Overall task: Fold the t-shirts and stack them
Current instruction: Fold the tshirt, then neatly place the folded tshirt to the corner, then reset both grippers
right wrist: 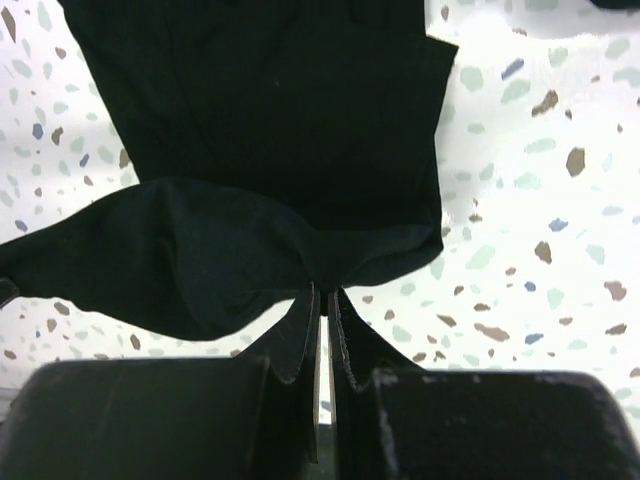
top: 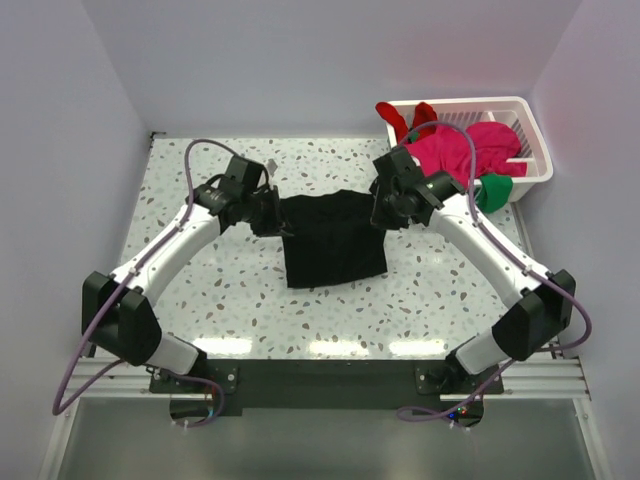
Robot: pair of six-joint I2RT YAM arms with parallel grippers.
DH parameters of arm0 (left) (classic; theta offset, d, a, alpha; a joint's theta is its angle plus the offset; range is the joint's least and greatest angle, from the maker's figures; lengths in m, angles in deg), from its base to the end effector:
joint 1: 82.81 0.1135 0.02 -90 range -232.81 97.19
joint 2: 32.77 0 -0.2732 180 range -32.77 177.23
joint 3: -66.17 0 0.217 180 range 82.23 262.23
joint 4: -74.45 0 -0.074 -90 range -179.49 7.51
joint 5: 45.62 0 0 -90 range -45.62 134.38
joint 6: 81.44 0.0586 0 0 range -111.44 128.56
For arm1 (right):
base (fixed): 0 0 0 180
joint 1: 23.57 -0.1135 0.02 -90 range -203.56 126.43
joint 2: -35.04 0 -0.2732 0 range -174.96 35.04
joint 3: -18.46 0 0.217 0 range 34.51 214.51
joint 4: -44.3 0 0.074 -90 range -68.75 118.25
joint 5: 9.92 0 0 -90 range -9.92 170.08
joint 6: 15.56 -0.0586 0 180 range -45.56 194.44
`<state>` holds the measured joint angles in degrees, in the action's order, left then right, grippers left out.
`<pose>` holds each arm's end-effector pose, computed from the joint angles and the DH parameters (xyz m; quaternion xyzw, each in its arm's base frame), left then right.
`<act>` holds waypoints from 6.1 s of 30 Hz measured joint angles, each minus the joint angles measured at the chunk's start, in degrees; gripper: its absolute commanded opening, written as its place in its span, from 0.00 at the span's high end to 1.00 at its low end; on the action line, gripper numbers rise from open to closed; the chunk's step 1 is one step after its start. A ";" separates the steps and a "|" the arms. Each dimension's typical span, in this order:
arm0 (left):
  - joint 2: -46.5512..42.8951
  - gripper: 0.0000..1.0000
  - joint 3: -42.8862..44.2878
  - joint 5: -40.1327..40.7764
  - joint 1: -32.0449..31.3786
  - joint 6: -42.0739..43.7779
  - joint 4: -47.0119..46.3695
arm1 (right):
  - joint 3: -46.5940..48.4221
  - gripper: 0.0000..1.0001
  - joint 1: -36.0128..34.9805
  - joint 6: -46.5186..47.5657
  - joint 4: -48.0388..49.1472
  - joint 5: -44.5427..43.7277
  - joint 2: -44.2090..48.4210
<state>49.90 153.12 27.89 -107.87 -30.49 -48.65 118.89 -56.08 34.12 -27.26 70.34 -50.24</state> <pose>0.2471 -0.1339 0.2972 -0.0686 0.9361 -0.2834 0.1967 0.2413 0.1421 0.3327 0.0894 0.9500 0.1055 0.2799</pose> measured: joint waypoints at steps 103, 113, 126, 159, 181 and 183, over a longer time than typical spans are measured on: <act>18.03 0.21 -19.43 -12.70 11.47 2.36 -39.56 | 1.20 0.47 2.47 10.36 17.77 21.59 -31.74; 21.99 0.29 -16.41 -12.37 11.43 1.03 -42.75 | 1.33 0.47 2.45 10.36 17.42 21.29 -31.74; 26.25 0.78 -12.85 -9.64 10.73 0.66 -42.66 | 1.53 0.46 2.45 10.45 17.16 21.27 -31.74; 30.80 1.00 10.56 20.28 28.33 24.55 -9.09 | 3.21 0.28 2.21 13.94 10.49 16.48 -26.29; 30.32 0.20 32.00 35.82 40.79 34.01 0.00 | 2.62 0.27 2.21 14.84 8.68 16.52 -24.04; 28.98 0.19 29.73 35.56 40.79 33.88 -0.04 | 2.21 0.27 2.21 14.82 8.68 16.55 -23.30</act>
<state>78.89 182.85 63.45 -67.09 3.39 -48.70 121.10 -53.87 48.94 -18.58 86.89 -73.54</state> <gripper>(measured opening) 0.805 0.726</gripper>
